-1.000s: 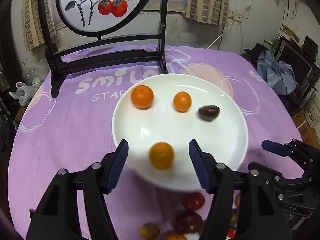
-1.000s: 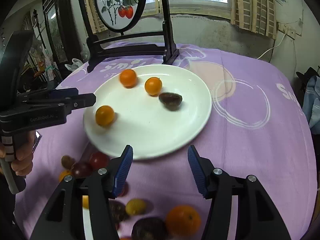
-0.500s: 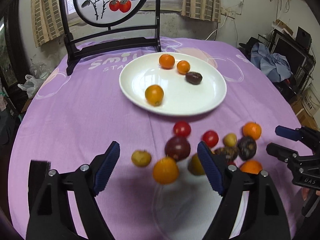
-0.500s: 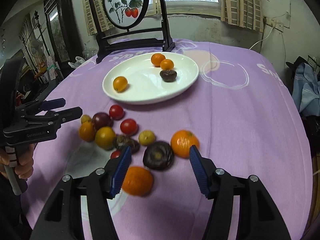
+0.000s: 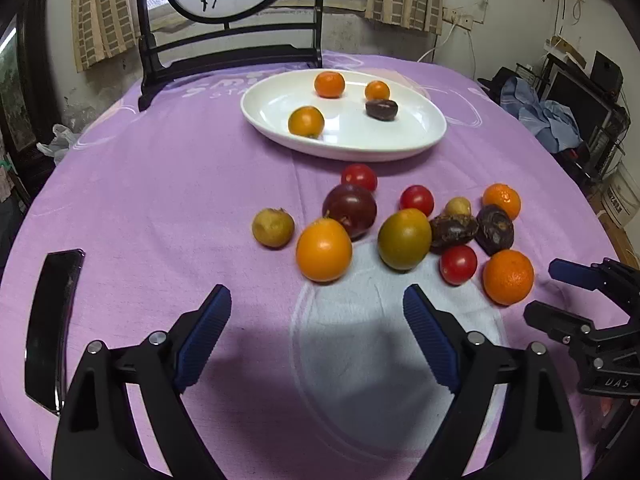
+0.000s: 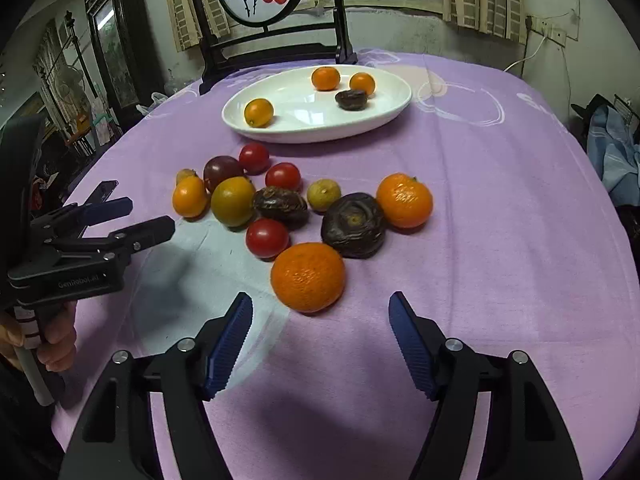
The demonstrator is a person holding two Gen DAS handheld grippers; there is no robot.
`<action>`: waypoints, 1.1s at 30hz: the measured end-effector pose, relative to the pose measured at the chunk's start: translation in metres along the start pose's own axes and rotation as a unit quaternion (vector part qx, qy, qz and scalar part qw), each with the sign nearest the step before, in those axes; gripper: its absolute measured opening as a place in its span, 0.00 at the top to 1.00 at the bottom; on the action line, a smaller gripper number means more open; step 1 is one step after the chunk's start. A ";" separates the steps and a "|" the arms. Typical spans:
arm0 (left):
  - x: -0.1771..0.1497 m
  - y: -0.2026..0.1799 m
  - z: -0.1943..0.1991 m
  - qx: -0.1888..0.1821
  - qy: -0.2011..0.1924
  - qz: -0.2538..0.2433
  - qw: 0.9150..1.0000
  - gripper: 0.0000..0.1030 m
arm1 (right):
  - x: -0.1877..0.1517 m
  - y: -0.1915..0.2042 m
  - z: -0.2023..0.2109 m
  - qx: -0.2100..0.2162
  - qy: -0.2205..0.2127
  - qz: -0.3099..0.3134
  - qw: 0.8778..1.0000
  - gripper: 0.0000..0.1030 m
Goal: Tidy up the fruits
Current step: 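Move both open tools back toward the fruit cluster, then grasp a tangerine with the right tool while the left tool grasps an orange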
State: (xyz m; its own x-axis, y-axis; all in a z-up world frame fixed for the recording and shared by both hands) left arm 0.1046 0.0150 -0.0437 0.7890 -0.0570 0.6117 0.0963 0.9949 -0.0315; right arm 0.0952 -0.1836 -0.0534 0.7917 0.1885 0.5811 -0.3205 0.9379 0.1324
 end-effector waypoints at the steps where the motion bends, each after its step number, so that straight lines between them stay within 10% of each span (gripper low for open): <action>1: 0.000 0.000 -0.001 -0.002 0.002 -0.001 1.000 0.17 | 0.001 0.002 -0.002 0.000 0.002 0.001 1.000 0.31; 8: -0.004 0.007 -0.010 -0.002 0.006 0.007 1.000 0.16 | 0.012 0.013 -0.026 -0.025 0.030 0.014 0.999 0.30; 12: -0.005 0.010 -0.016 -0.005 0.014 0.011 1.000 0.15 | 0.013 0.018 -0.037 -0.049 0.035 0.035 0.998 0.57; 27: -0.006 0.003 -0.026 -0.039 0.053 0.031 0.997 0.16 | 0.004 0.005 -0.015 0.030 0.000 0.015 0.999 0.58; 33: 0.002 -0.010 -0.033 0.007 0.049 0.005 0.999 0.21 | 0.003 0.006 -0.009 0.027 -0.006 0.017 0.999 0.58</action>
State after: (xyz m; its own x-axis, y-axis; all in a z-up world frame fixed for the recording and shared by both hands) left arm 0.1252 0.0020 -0.0678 0.8459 -0.0552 0.5305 0.0808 0.9964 -0.0251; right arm 0.1002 -0.1751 -0.0585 0.7735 0.2171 0.5955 -0.3755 0.9138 0.1545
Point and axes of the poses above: each gripper's, at about its wrist camera, not at the fingertips, and z roughly against the way its jaws point, y to its left, x to its top, the point moved 1 cm from there along -z, roughly the way its jaws point, and after that the axes turned 1 degree about x, right-handed, at the moved point
